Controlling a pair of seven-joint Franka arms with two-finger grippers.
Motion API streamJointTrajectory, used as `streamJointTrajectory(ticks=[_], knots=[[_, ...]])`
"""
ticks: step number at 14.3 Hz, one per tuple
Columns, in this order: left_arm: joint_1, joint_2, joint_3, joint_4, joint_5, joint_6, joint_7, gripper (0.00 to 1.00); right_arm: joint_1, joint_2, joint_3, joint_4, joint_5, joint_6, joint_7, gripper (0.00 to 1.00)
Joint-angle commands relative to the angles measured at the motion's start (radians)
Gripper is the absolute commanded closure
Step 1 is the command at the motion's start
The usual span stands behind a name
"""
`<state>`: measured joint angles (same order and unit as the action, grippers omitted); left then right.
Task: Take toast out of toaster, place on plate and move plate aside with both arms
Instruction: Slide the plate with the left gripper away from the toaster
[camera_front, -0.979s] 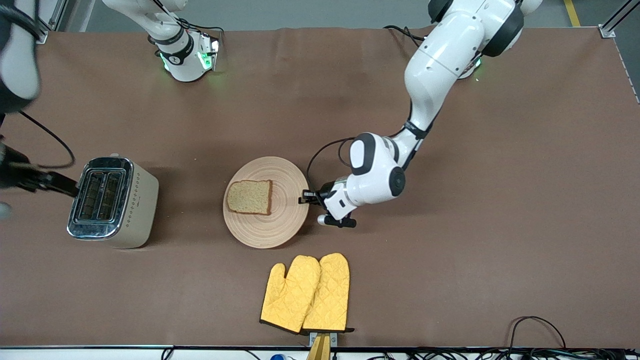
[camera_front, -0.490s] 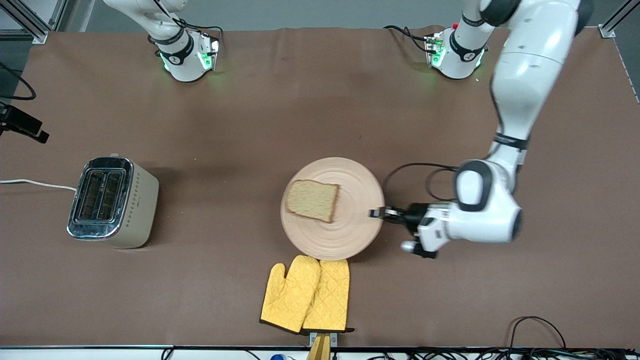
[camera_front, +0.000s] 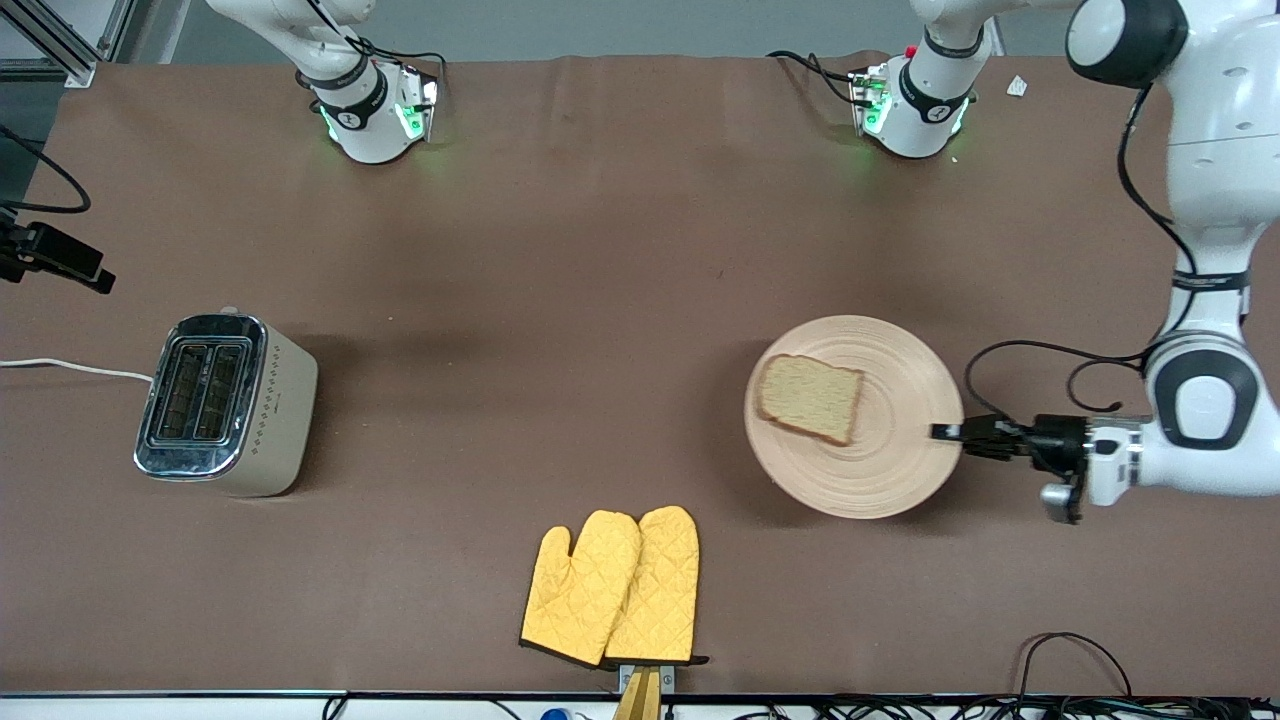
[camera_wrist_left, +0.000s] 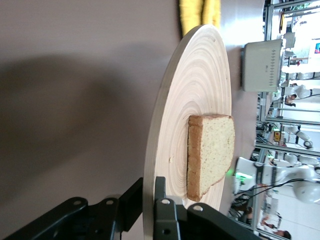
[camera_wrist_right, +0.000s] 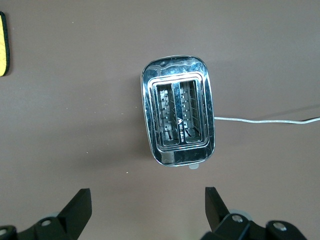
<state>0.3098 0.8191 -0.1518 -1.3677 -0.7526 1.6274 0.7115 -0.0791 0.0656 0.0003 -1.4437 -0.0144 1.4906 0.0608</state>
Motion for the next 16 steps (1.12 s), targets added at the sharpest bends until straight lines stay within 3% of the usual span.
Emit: streamJointTrajectory(ticks=[1,6,8,9,10,14,16], knots=[[0.090,0.063,-0.015,0.027,0.012,-0.037,0.118,1.00,0.004,-0.013,0.003,-0.015,-0.006,0.000,-0.006,0.00],[0.204,0.132,-0.015,0.027,0.035,-0.058,0.132,0.99,0.010,-0.013,0.001,-0.015,-0.006,0.002,-0.001,0.00],[0.210,0.158,-0.014,0.025,0.036,-0.058,0.132,0.91,0.010,-0.015,0.003,-0.015,-0.006,0.000,-0.002,0.00],[0.210,0.164,-0.014,0.025,0.036,-0.058,0.132,0.65,0.010,-0.013,0.003,-0.015,-0.006,0.002,-0.002,0.00],[0.215,0.167,-0.014,0.022,0.035,-0.058,0.137,0.01,0.010,-0.013,0.003,-0.014,-0.004,0.002,-0.002,0.00],[0.216,0.121,-0.020,0.042,0.055,-0.060,0.112,0.00,0.010,-0.013,0.003,-0.014,-0.004,0.002,-0.001,0.00],[0.180,0.071,-0.031,0.100,0.137,-0.063,0.059,0.00,0.010,-0.013,0.003,-0.014,-0.004,0.002,-0.001,0.00]])
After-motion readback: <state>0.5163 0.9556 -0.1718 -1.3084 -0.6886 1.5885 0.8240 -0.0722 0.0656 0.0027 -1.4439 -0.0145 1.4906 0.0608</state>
